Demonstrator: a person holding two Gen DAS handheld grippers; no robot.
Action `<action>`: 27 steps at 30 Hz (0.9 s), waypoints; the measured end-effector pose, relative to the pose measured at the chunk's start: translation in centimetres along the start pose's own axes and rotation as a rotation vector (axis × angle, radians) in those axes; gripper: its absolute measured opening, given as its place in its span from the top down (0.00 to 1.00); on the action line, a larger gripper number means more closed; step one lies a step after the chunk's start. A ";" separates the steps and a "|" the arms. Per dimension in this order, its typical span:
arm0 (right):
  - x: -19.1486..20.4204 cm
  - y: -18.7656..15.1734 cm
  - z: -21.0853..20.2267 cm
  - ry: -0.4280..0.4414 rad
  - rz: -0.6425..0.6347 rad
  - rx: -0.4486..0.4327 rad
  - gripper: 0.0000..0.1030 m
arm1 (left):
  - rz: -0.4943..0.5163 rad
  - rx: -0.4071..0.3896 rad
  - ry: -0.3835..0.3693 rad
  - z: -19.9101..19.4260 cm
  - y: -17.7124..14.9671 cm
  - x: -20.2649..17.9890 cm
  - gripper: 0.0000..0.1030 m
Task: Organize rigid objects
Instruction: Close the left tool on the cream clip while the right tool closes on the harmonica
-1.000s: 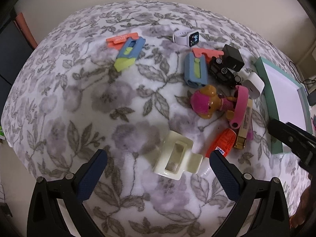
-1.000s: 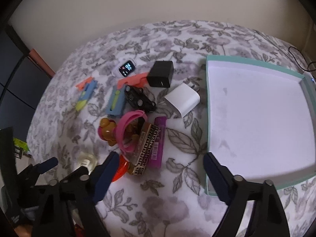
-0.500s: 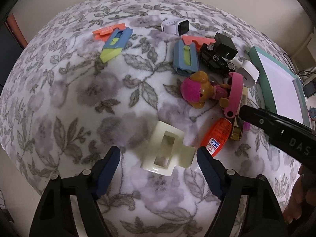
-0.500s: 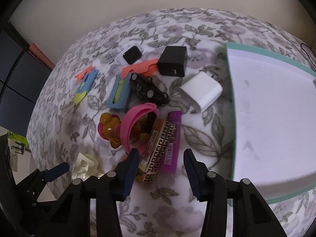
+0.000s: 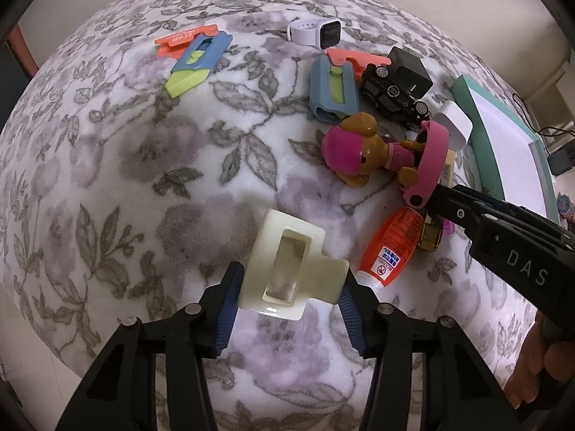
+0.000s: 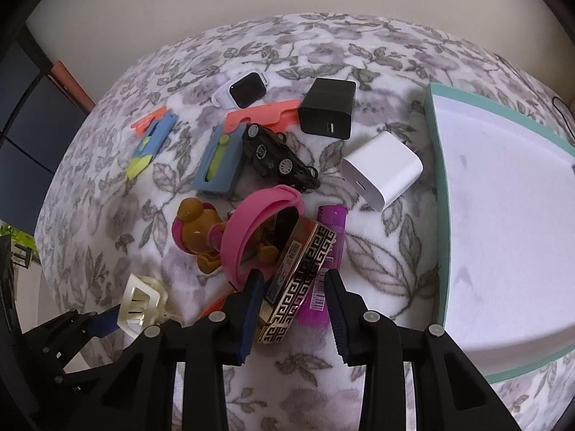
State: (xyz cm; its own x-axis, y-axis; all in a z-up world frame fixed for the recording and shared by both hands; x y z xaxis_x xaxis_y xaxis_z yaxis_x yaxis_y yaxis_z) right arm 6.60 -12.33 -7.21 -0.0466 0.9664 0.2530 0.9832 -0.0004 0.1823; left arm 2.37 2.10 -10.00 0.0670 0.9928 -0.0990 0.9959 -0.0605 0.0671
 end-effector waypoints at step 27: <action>-0.7 -0.5 1.3 0.122 0.081 0.076 0.76 | -0.090 0.000 -0.002 -0.5 0.0 2.2 0.49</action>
State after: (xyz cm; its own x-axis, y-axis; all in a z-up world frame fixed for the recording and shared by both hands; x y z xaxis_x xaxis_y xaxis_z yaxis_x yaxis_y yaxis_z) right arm 6.36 -12.70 -8.71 0.0166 0.9256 0.3781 0.9949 -0.0529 0.0858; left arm 2.53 4.33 -9.73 -0.0222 0.9941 -0.1062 0.9979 0.0285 0.0582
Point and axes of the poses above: each gripper's, at about its wrist camera, not at the fingertips, and z roughly the way its jaws point, x to its left, y to its top, the point moved 1 cm from there along z, roughly the way its jaws point, and after that the axes turned 10 degrees about x, right-handed, at the moved point
